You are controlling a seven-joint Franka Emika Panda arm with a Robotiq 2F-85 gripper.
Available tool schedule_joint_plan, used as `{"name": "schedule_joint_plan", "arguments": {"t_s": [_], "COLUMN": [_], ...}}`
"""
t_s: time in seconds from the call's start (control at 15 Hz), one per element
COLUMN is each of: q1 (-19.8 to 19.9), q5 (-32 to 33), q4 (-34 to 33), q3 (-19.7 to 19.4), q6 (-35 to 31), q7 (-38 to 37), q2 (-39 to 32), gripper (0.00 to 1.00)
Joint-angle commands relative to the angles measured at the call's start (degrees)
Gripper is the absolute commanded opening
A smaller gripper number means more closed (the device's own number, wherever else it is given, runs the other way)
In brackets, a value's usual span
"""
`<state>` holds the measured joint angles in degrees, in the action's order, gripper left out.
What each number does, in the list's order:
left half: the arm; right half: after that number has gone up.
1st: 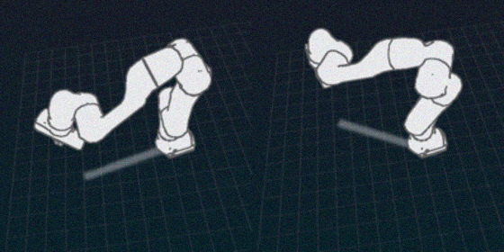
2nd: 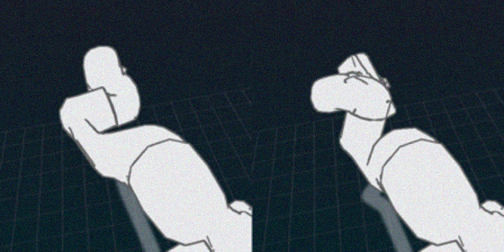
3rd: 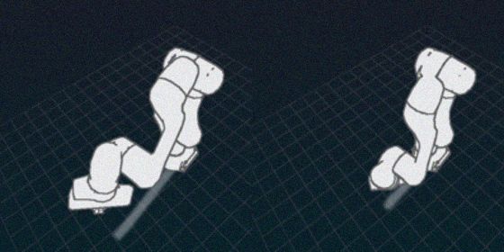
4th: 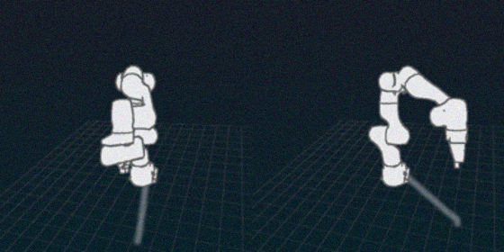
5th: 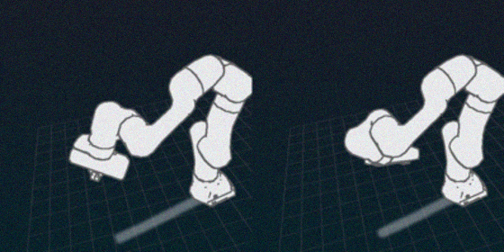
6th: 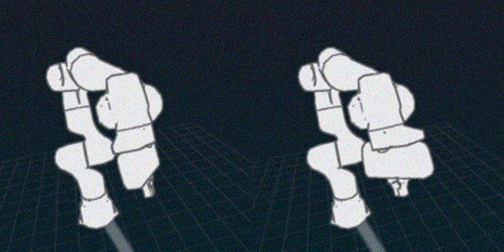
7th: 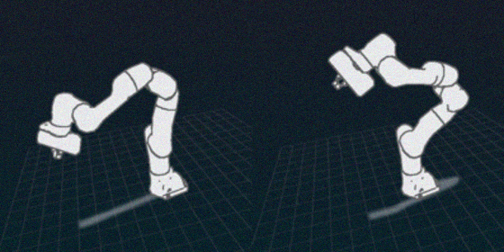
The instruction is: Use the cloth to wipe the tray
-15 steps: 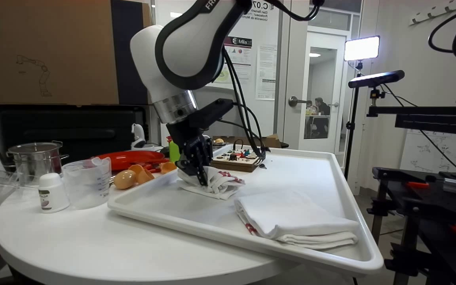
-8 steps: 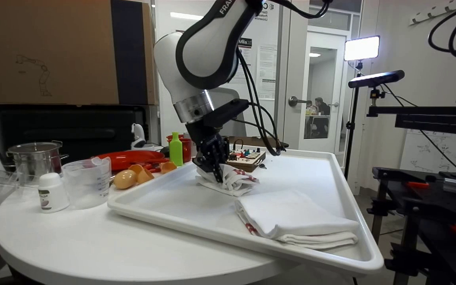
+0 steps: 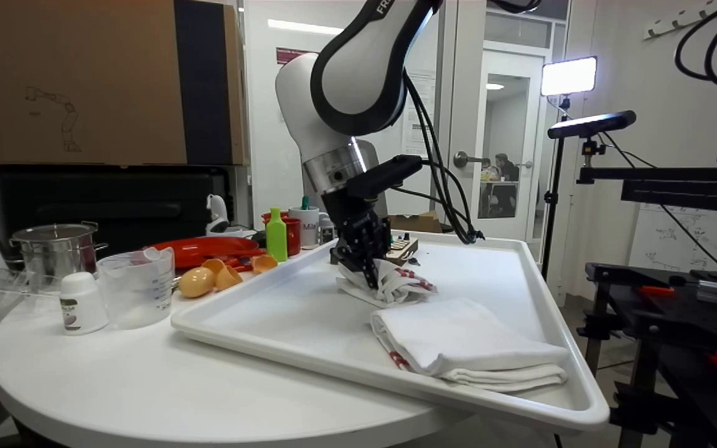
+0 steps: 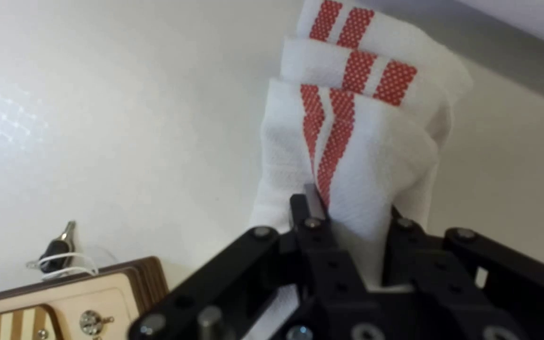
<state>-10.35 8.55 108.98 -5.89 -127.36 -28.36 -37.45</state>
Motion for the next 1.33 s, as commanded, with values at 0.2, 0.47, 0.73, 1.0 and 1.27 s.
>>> {"name": "schedule_joint_plan", "arguments": {"t_s": [0.2, 0.47, 0.73, 1.0, 1.27], "q1": [-0.1, -0.4, 0.8, 2.3, 4.4], "q5": [-0.1, 0.2, -0.4, -1.6, -2.9], "q4": [-0.4, -0.5, 1.8, 4.7, 8.8], "q3": [-0.1, 0.3, 0.5, 0.5, -0.2], "q6": [0.3, -0.5, -3.7, -5.8, -7.7], "q7": [0.1, 0.5, 2.0, 3.1, 3.5], "q2": [0.0, 0.1, -0.3, -0.2, 1.6], "gripper": [0.22, 0.06, 0.06, 0.06, 0.06]}}
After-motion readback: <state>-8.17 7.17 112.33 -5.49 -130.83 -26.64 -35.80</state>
